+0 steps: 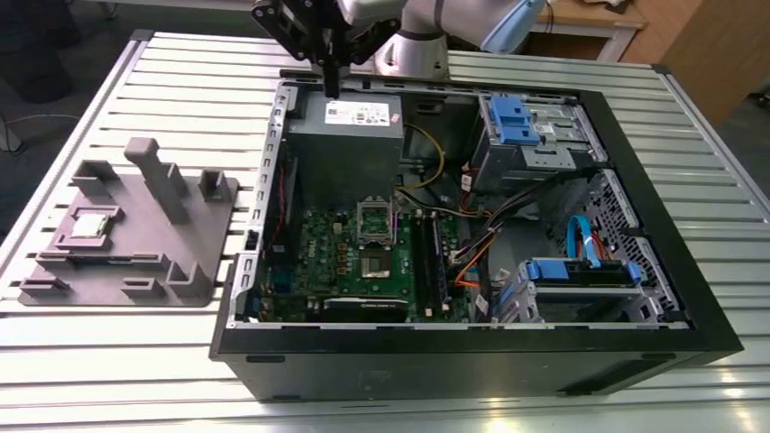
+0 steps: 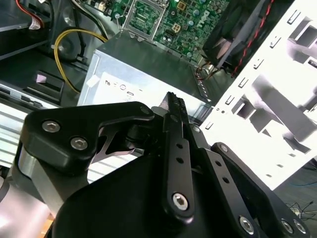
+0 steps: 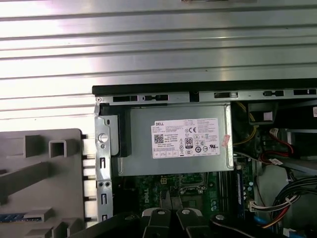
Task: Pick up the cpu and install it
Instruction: 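Reach for the cpu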
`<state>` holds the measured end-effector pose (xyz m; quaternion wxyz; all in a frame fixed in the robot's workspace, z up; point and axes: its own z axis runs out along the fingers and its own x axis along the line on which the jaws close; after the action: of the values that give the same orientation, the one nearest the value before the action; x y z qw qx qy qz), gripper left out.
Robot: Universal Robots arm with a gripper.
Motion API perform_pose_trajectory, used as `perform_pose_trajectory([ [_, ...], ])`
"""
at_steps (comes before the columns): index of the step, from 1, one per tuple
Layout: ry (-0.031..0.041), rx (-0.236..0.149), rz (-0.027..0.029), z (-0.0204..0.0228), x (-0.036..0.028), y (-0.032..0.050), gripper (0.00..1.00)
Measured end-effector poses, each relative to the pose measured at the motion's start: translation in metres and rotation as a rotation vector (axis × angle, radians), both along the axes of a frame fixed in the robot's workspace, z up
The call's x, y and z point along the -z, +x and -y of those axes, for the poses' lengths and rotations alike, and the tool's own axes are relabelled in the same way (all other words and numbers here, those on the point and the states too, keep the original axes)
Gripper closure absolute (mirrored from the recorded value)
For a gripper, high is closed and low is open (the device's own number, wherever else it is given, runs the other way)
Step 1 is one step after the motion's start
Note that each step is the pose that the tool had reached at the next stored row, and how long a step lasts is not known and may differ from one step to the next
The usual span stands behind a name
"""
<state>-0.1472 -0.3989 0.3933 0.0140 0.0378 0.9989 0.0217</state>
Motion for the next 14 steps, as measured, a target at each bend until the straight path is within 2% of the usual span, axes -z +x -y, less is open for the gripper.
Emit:
perform_pose_trajectory([
  [14, 0.0001, 0.000, 0.0051, 0.0000, 0.0000, -0.0215, 0.89],
])
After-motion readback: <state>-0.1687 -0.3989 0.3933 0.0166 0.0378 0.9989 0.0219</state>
